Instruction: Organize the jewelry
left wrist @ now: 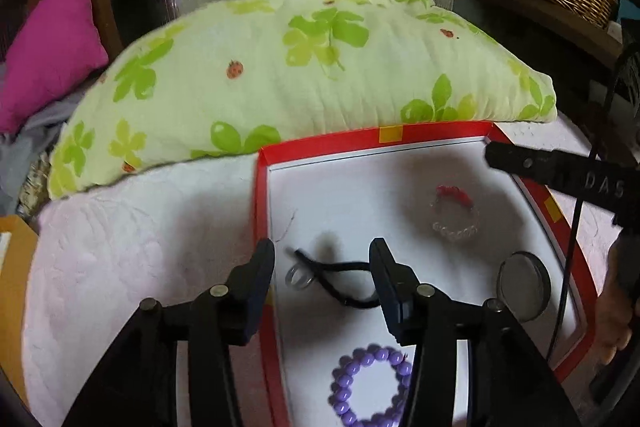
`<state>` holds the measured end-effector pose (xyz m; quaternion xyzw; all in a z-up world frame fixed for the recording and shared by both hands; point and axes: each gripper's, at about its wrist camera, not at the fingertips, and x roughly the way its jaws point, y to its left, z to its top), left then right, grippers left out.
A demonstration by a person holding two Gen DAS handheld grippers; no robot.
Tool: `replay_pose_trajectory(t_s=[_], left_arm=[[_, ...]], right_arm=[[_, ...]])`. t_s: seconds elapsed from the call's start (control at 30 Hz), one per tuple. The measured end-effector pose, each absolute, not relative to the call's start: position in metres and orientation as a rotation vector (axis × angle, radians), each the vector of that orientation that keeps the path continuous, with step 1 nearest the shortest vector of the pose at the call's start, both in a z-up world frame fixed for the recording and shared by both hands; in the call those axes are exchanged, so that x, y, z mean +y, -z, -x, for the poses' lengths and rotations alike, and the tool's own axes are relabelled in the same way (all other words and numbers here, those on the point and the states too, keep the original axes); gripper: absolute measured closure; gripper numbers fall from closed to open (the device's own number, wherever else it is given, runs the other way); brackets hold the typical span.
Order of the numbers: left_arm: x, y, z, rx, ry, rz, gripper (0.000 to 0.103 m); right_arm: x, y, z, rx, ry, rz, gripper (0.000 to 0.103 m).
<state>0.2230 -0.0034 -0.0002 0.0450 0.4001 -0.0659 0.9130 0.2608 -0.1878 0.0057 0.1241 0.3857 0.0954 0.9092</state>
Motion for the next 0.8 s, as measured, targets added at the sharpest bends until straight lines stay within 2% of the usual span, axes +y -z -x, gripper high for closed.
replay_pose_trajectory(t_s=[0.27, 0.8], left_arm=[[0.002, -0.024, -0.173, 0.757, 0.090, -0.164, 0.035], [0.009, -0.021, -0.070, 0.772, 0.071, -0.136, 0.034]], right_arm=[[-0.205, -0.032, -0.214, 0.766, -0.118, -0.144, 0.059], [-0.198, -0.040, -0.081, 0.783, -0.200, -0.163, 0.058]])
